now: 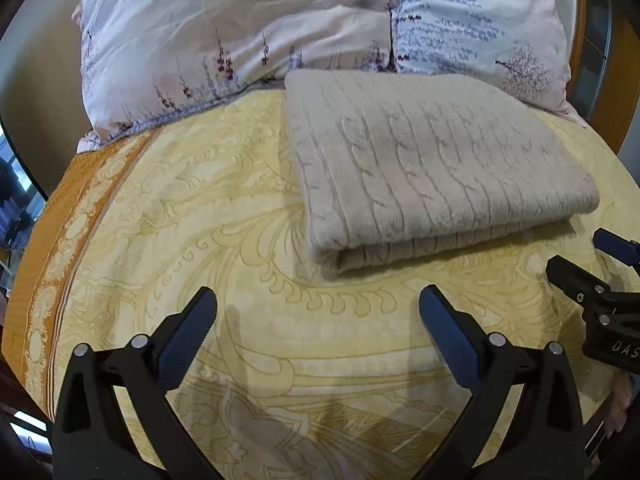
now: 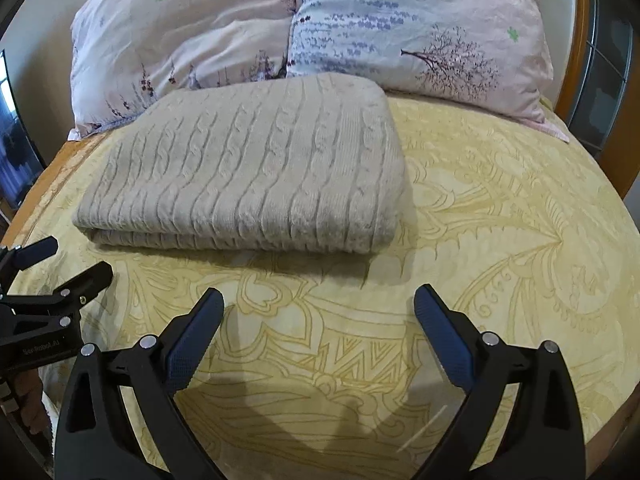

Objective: Fold small clothes

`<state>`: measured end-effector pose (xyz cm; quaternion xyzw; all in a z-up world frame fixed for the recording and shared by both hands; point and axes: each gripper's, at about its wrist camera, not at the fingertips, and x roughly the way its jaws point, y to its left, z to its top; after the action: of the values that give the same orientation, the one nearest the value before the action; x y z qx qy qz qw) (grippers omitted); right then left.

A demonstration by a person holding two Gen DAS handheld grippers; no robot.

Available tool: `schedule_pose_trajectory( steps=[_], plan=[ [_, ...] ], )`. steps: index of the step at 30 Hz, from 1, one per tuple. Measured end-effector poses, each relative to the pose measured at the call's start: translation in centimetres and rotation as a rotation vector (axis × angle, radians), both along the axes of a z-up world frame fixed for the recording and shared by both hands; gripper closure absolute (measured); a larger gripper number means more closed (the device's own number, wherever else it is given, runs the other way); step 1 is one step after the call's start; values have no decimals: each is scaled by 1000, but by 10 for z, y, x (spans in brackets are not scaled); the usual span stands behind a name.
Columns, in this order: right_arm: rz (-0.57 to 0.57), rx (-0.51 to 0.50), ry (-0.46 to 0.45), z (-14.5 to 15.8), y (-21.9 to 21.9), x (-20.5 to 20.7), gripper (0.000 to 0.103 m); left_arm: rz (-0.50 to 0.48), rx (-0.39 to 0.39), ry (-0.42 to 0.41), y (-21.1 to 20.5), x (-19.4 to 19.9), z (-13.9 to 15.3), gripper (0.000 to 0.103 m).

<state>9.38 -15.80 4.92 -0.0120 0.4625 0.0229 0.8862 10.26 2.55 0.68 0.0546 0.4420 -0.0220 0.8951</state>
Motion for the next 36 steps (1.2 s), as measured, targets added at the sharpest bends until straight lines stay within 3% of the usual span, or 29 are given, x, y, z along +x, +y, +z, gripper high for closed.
schedule_pose_trajectory(
  steps=[8, 36],
  plan=[
    [-6, -38, 16, -4, 4, 2, 4, 23, -72, 31, 9, 2, -5, 2],
    [-27, -39, 17, -7, 2, 2, 1, 9, -77, -5, 9, 0, -6, 2]
  ],
)
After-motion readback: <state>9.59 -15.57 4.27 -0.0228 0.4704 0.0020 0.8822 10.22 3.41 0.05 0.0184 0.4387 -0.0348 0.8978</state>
